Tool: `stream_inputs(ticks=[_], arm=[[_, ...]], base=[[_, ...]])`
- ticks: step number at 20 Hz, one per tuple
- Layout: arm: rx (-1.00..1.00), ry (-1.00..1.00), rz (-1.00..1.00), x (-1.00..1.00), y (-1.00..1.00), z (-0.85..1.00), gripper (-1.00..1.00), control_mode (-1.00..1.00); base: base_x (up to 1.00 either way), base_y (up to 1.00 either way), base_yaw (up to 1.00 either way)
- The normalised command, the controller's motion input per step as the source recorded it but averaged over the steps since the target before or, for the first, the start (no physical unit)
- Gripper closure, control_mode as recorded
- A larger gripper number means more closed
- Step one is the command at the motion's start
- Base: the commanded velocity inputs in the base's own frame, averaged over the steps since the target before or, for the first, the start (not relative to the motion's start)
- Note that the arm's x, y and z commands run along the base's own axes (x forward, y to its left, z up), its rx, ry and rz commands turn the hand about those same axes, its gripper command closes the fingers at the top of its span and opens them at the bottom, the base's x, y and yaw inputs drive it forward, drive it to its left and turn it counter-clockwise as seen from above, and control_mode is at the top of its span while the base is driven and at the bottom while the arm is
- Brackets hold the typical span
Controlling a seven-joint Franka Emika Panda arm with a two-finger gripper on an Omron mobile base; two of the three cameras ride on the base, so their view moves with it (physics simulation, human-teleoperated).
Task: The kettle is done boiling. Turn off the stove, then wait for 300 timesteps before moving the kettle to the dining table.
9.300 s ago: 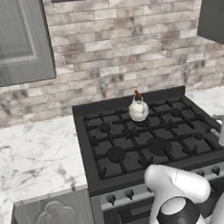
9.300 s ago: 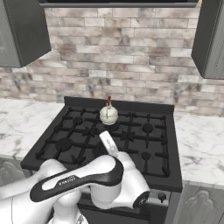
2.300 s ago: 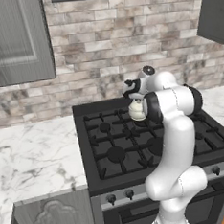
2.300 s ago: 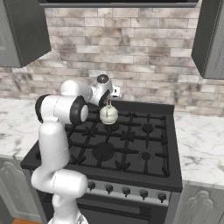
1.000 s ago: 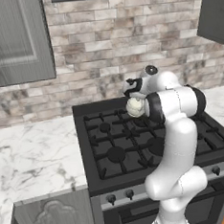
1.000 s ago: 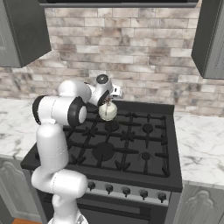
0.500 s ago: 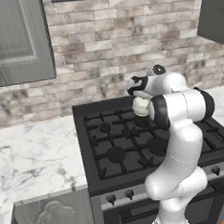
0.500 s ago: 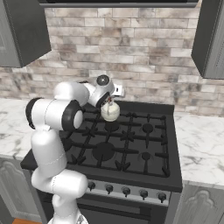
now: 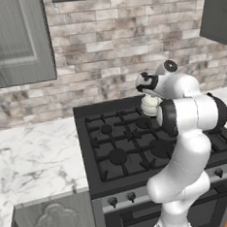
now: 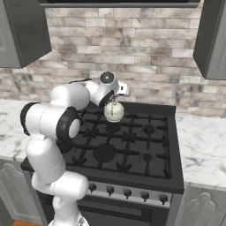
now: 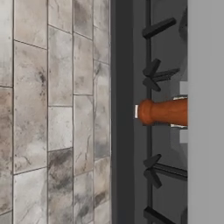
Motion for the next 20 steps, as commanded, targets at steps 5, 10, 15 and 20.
stream_inputs(ticks=[5, 10, 15, 20], arm=[[0.01, 0.04, -0.03, -0.33, -0.14, 0.26, 1.0, -1.0], [0.03, 0.06, -0.05, -0.3, -0.1, 0.3, 1.0, -1.0], [0.01, 0.06, -0.05, -0.31, -0.06, 0.31, 1.0, -1.0], [0.01, 0.04, -0.04, -0.35, -0.06, 0.26, 1.0, -1.0]], base=[[0.0, 0.0, 0.0], [0.0, 0.0, 0.0], [0.0, 0.0, 0.0], [0.0, 0.0, 0.0]])
